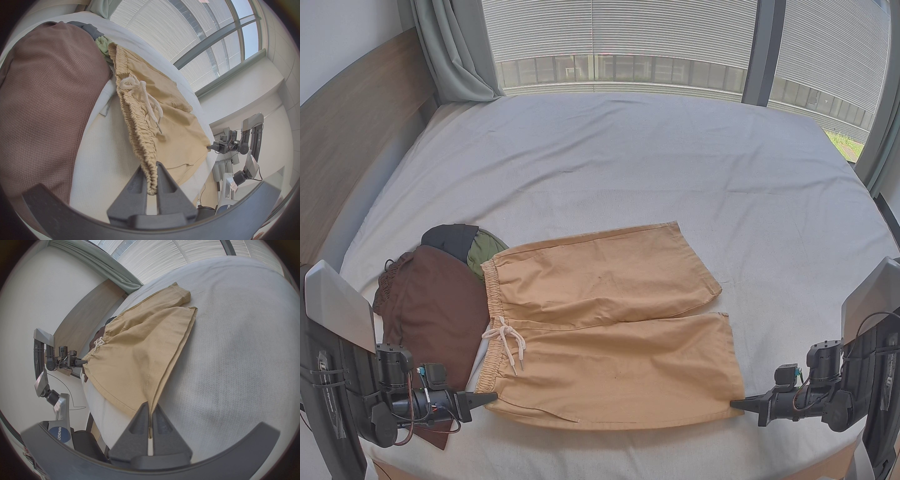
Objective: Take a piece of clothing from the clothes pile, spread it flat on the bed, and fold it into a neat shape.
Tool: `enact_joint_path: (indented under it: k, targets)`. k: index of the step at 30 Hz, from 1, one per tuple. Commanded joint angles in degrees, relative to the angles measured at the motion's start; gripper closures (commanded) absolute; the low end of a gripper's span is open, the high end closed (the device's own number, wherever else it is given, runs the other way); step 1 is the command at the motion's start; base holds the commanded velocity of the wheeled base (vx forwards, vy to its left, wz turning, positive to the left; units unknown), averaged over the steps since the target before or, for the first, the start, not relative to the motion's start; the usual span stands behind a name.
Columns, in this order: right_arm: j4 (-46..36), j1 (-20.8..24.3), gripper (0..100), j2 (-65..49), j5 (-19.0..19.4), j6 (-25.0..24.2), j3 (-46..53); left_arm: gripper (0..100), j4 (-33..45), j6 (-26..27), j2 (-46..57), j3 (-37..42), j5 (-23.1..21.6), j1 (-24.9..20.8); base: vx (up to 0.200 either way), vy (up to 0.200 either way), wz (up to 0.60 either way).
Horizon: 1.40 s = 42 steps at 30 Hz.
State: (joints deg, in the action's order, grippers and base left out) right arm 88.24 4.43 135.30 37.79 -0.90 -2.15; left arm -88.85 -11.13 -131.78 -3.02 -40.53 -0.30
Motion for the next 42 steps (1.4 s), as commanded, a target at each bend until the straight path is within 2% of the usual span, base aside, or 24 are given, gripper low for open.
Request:
enact_joint_path:
  k: [1, 3, 4, 7, 8, 29, 30, 42]
  targets:
    - [0.01, -0.12, 100, 0.66, -0.09, -0.06, 0.12, 100, -0.01, -0.03, -0.06, 0.03, 0.02, -0.13, 0.0, 0.0, 0.0]
    - [0.01, -0.12, 100, 0.66, -0.09, -0.06, 0.12, 100, -0.01, -0.03, -0.32, -0.32, 0.02, -0.13, 0.0, 0.0, 0.0]
    - [0.01, -0.12, 100, 0.66, -0.09, -0.06, 0.12, 0, -0.01, -0.03, -0.32, -0.4, 0.02, -0.13, 0.0, 0.0, 0.0]
    - [0.01, -0.12, 100, 0.66, -0.09, -0.15, 0.04, 0, -0.01, -0.03, -0.32, -0.32, 0.02, -0.13, 0.0, 0.0, 0.0]
    - [0.09, -0.03, 0, 0.66, 0.0, -0.15, 0.04, 0, -0.01, -0.03, -0.32, -0.49, 0.02, -0.13, 0.0, 0.0, 0.0]
    - [0.09, 0.41, 0, 0.75, 0.09, -0.42, -0.05, 0, -0.1, 0.06, -4.27, -1.99, 0.1, -0.49, 0.0, 0.0, 0.0]
    - [0.09, 0.41, 0, 0.75, 0.09, -0.42, -0.05, 100, -0.1, 0.06, -4.36, -1.99, 0.1, -0.49, 0.0, 0.0, 0.0]
    - [0.09, 0.94, 0, 1.81, 0.71, -0.42, -0.14, 100, -0.1, 0.06, -4.27, -2.07, 0.02, -0.49, 0.0, 0.0, 0.0]
